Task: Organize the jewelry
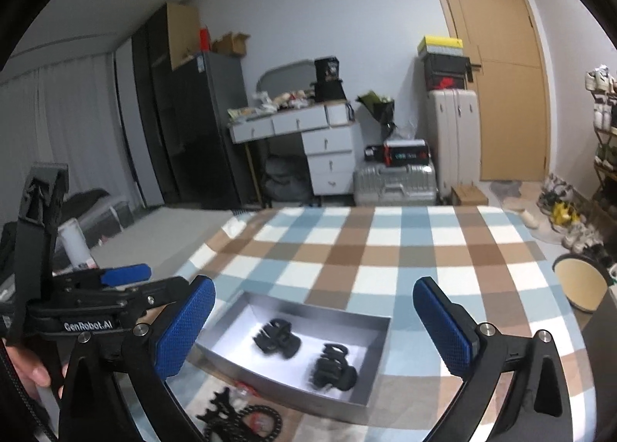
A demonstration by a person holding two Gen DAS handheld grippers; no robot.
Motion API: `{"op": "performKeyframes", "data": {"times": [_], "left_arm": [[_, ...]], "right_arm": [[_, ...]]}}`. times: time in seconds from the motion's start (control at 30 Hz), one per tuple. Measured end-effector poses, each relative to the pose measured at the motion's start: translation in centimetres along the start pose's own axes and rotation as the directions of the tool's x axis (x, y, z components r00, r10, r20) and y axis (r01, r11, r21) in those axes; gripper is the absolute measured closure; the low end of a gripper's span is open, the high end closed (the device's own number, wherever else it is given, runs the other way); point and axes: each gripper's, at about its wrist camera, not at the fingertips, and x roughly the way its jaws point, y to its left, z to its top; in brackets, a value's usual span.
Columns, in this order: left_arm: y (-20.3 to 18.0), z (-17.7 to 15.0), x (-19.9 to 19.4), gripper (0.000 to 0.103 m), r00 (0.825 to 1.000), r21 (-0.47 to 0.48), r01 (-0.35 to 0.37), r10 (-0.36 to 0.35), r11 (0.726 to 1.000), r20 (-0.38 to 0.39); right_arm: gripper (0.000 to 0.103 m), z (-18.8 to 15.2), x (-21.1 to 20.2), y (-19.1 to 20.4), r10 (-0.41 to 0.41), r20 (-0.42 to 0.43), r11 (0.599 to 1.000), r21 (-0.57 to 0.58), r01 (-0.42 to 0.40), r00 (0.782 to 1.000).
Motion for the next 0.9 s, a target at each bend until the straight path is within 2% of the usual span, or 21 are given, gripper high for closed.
{"op": "performKeyframes", "data": {"times": [0.2, 0.33, 0.37, 0.53, 0.63, 0.77, 0.83, 0.9], "left_arm": [[0.5, -0.6, -0.8, 0.002, 0.997, -0.016, -0.054, 0.055, 0.998, 0.06], [0.0, -1.3, -1.7, 0.001, 0.991, 0.004, -0.085, 0.084, 0.996, 0.099], [-0.1, -1.5, -1.7, 0.001, 0.991, 0.013, -0.103, 0.101, 0.995, 0.092], [0.3, -2.6, -2.7, 0.001, 0.995, 0.001, -0.077, 0.077, 0.997, 0.068], [0.6, -3.3, -3.1, 0.001, 0.994, -0.013, -0.086, 0.086, 0.996, 0.06], [0.9, -3.3, -2.9, 0.001, 0.987, 0.007, -0.147, 0.146, 0.989, 0.07], [1.3, -3.3, -2.7, 0.001, 0.987, 0.008, -0.15, 0.149, 0.989, 0.06], [1.6, -3.3, -2.3, 0.001, 0.989, 0.011, -0.144, 0.144, 0.989, 0.044]], "right_arm": [[0.0, -0.1, -1.4, 0.5, 0.025, 0.052, 0.999, 0.029, -0.027, 0.998], [0.0, -0.8, -1.2, 0.6, 0.048, -0.011, 0.999, 0.025, -0.048, 0.999], [0.0, -1.0, -1.1, 0.8, 0.055, -0.032, 0.998, 0.019, -0.054, 0.998], [0.0, -1.6, -1.5, 1.9, 0.049, -0.075, 0.998, -0.037, -0.052, 0.996], [0.0, -2.1, -1.6, 2.0, 0.088, -0.1, 0.995, -0.034, -0.092, 0.991], [0.0, -3.1, -0.3, 1.6, 0.093, -0.206, 0.995, -0.021, -0.1, 0.974], [0.0, -3.8, 0.6, 1.3, 0.114, -0.276, 0.993, 0.003, -0.118, 0.954], [0.0, -4.6, 1.5, 1.1, 0.165, -0.343, 0.986, 0.028, -0.165, 0.925]]}}
